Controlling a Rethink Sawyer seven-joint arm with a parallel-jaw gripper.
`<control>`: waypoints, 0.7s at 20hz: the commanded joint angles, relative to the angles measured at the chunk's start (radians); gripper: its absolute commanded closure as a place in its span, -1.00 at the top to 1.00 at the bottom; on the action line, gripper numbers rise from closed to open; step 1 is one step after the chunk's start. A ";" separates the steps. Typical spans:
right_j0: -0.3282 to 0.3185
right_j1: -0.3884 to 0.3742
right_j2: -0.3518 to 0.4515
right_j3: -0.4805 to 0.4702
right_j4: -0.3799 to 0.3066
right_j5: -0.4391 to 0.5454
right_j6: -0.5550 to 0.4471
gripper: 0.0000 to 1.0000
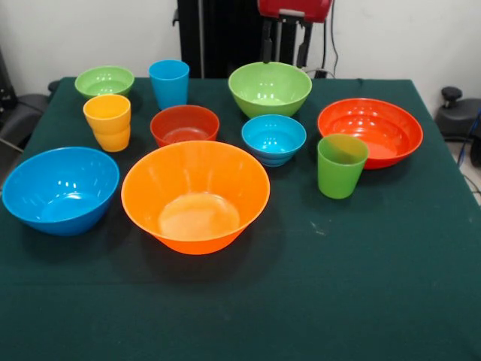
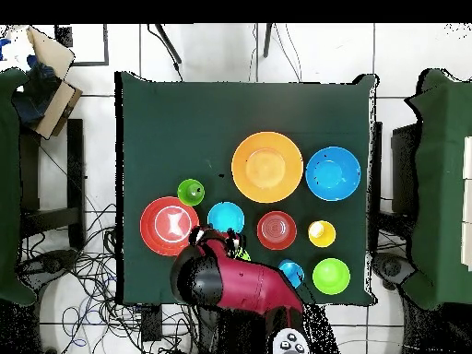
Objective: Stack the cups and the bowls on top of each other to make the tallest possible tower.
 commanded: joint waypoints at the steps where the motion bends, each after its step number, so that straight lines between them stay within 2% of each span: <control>1: 0.070 0.148 -0.037 -0.086 -0.013 -0.019 0.145 1.00; 2: 0.099 0.186 -0.079 -0.142 0.001 0.001 0.146 1.00; 3: 0.082 0.203 -0.063 -0.157 0.003 -0.002 0.139 1.00; 4: 0.024 0.208 0.002 -0.161 -0.003 0.007 0.111 1.00; 5: 0.003 0.205 0.025 -0.160 -0.003 0.021 0.101 1.00; 7: 0.006 0.199 0.017 -0.168 -0.003 0.039 0.099 1.00; 9: 0.041 0.230 -0.025 -0.206 0.012 0.035 0.122 1.00; 10: 0.094 0.262 -0.085 -0.252 0.035 0.046 0.149 1.00; 11: 0.108 0.275 -0.102 -0.268 0.045 0.053 0.159 1.00; 14: 0.091 0.294 -0.070 -0.309 0.072 0.113 0.158 1.00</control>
